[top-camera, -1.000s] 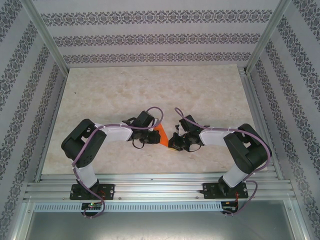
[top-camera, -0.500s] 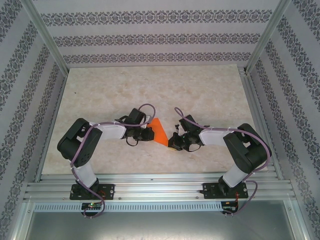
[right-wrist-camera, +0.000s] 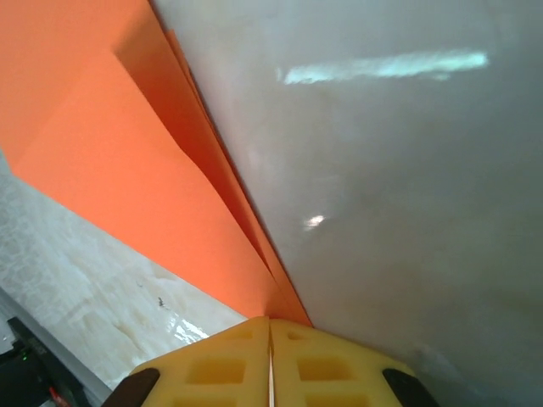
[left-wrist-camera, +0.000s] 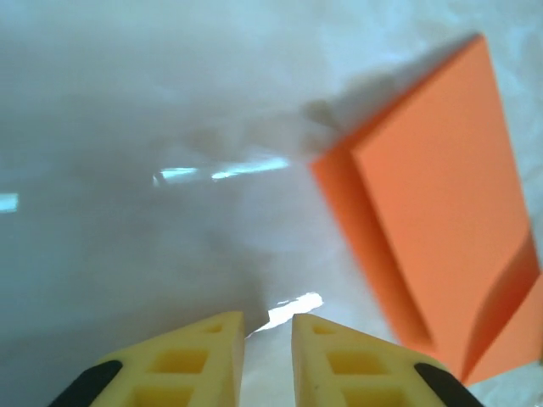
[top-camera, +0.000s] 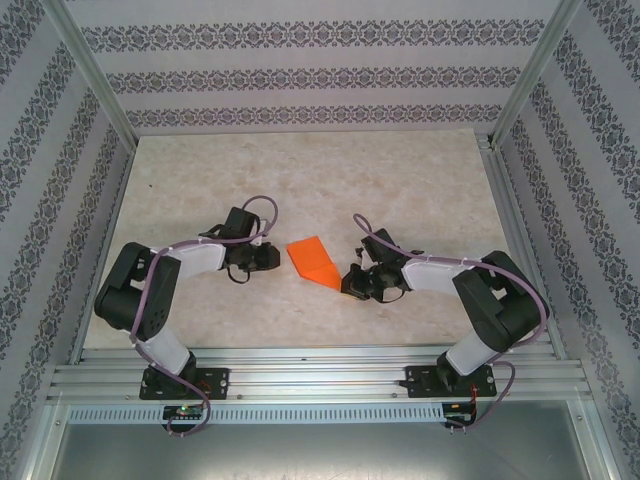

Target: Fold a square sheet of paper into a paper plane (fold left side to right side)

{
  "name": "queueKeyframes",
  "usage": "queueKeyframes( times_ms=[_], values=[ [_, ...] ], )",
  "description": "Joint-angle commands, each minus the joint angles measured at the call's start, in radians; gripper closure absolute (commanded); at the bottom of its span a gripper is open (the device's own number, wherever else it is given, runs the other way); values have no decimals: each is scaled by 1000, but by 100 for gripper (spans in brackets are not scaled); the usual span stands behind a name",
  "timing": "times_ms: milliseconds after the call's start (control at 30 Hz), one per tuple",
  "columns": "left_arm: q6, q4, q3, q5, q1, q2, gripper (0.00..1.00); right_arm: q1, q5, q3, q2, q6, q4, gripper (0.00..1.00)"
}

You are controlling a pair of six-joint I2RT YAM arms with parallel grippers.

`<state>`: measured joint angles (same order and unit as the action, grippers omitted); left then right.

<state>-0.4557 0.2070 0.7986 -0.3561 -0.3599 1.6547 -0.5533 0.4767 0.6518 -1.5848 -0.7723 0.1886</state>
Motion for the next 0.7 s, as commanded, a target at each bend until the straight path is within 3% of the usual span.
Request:
queueKeyframes(
  times_ms=[0, 233, 467, 667],
  values=[
    [15, 58, -27, 32, 36, -88, 68, 13, -101, 7, 69, 43, 97, 90],
    [-157, -110, -130, -123, 39, -207, 54, 16, -183, 132, 187, 175, 221, 77],
    [-307, -270, -173, -242, 27, -181, 50, 7, -194, 261, 48, 312, 211, 76],
    [-319, -291, -168, -251, 3, -133, 49, 9, -166, 331, -78, 417, 189, 71]
  ],
)
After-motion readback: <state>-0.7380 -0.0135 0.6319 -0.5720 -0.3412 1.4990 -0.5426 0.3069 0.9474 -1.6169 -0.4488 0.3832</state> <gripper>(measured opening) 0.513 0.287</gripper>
